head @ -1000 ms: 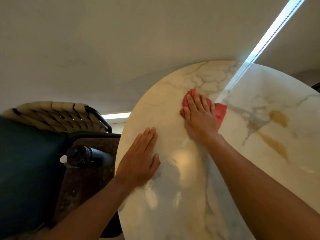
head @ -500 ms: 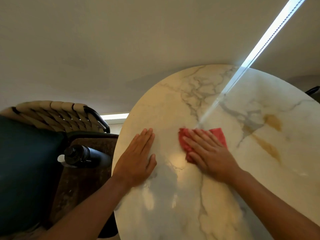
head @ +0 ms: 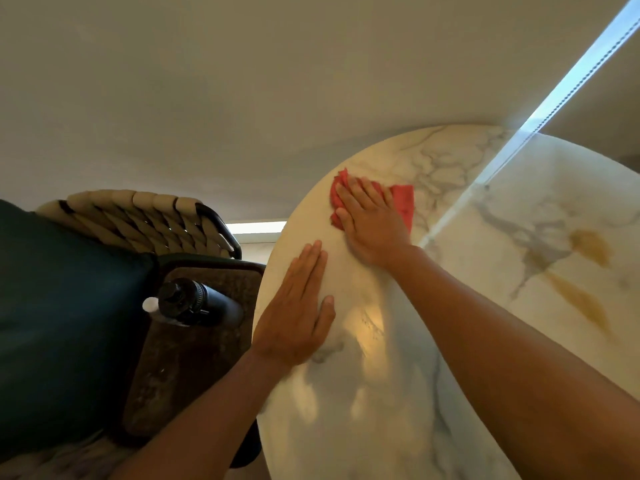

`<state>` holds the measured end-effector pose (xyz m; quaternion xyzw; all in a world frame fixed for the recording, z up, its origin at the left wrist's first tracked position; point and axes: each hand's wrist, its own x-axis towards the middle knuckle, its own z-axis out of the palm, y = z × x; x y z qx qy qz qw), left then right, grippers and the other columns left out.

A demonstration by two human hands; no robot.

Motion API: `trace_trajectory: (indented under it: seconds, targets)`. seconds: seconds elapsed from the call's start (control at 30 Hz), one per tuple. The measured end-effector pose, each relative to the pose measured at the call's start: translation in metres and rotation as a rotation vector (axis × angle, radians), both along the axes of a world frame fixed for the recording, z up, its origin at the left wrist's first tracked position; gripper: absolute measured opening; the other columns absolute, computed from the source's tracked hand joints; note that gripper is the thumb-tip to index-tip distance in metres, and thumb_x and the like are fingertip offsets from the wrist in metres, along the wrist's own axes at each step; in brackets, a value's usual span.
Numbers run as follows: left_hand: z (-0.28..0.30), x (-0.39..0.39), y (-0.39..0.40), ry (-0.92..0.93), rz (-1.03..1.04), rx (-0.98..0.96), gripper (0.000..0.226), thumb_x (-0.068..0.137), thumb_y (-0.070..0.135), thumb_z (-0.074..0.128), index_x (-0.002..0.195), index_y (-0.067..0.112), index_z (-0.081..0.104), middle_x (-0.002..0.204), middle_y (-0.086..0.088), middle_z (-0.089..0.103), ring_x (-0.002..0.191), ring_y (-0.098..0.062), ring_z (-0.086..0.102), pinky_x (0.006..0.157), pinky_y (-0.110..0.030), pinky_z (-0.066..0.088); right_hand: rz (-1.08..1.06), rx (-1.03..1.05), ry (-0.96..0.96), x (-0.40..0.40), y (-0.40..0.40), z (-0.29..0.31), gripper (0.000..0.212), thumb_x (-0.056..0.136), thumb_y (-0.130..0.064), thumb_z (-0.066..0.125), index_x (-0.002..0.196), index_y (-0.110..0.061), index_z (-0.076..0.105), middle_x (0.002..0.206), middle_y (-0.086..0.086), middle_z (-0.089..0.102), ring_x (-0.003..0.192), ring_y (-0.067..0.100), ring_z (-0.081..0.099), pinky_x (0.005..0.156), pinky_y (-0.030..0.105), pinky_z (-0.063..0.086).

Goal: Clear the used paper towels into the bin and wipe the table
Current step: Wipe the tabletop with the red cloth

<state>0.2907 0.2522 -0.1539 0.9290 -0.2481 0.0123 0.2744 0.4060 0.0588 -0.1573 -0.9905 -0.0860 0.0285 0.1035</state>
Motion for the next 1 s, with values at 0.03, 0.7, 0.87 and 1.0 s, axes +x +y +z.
trace_trajectory:
  seconds: [0.03, 0.7, 0.87, 1.0]
  targets:
    - [0.002, -0.001, 0.001, 0.020, 0.005, -0.036, 0.063, 0.100, 0.029, 0.033, 0.157, 0.004, 0.020, 0.166, -0.007, 0.014, 0.154, -0.015, 0.009, 0.125, -0.034, 0.011, 0.054, -0.001, -0.007, -0.009, 0.002, 0.000, 0.062, 0.103, -0.045, 0.011, 0.159, -0.023, 0.026, 0.167, -0.001, 0.017, 0.154, 0.022, 0.013, 0.124, 0.044, 0.006]
    - [0.002, -0.040, -0.097, 0.114, 0.373, 0.370, 0.059, 0.101, 0.058, 0.022, 0.155, 0.037, 0.028, 0.164, -0.004, 0.023, 0.151, -0.040, 0.012, 0.120, -0.059, 0.010, -0.486, 0.041, -0.097, -0.183, -0.120, 0.003, 0.055, 0.105, -0.035, 0.027, 0.154, -0.012, 0.037, 0.162, 0.010, 0.031, 0.152, 0.026, 0.023, 0.124, 0.046, 0.018]
    - [0.000, -0.029, -0.115, -0.013, 0.004, 0.424, 0.056, 0.101, 0.059, 0.026, 0.155, 0.046, 0.019, 0.167, -0.003, 0.014, 0.152, -0.039, 0.010, 0.117, -0.061, 0.015, -0.491, 0.016, -0.070, -0.188, -0.131, -0.013, 0.058, 0.106, -0.038, 0.021, 0.159, -0.014, 0.025, 0.167, 0.006, 0.018, 0.155, 0.021, 0.010, 0.126, 0.046, 0.009]
    - [-0.004, 0.013, -0.142, -0.090, -0.169, 0.433, 0.052, 0.102, 0.058, 0.026, 0.153, 0.049, 0.021, 0.166, -0.003, 0.016, 0.151, -0.040, 0.014, 0.116, -0.061, 0.016, -0.473, 0.003, -0.103, -0.190, -0.133, -0.017, 0.057, 0.106, -0.035, 0.023, 0.158, -0.012, 0.026, 0.166, 0.008, 0.019, 0.155, 0.021, 0.010, 0.125, 0.046, 0.011]
